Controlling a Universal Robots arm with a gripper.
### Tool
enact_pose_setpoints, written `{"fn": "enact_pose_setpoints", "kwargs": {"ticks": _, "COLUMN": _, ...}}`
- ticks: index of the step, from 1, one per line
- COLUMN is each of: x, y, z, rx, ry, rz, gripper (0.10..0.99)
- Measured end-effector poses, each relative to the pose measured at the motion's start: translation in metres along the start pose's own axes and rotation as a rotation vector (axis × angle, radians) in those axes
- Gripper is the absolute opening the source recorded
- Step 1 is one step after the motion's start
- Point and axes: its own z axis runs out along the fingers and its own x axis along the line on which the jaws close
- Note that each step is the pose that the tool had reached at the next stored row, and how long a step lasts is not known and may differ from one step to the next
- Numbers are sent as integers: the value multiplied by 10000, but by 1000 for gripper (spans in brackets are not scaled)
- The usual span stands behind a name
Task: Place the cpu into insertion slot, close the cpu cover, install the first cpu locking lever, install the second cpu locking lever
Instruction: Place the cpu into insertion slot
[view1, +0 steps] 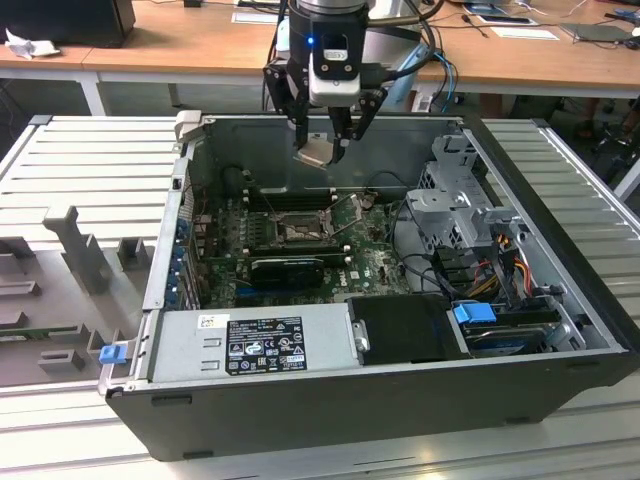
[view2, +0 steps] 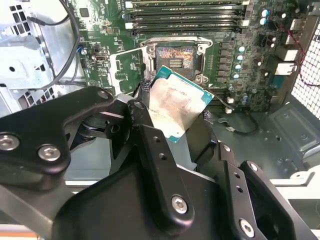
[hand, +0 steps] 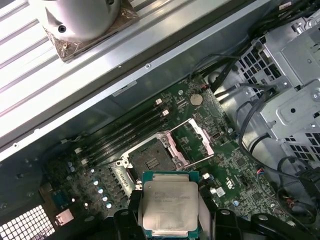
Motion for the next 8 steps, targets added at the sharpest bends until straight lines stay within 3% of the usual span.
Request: {"fn": "enact_pose_setpoints", "kwargs": {"ticks": 8, "x": 0, "y": 0, "z": 5, "rx": -18, "ry": -71, "rz": 795, "gripper": 529}}
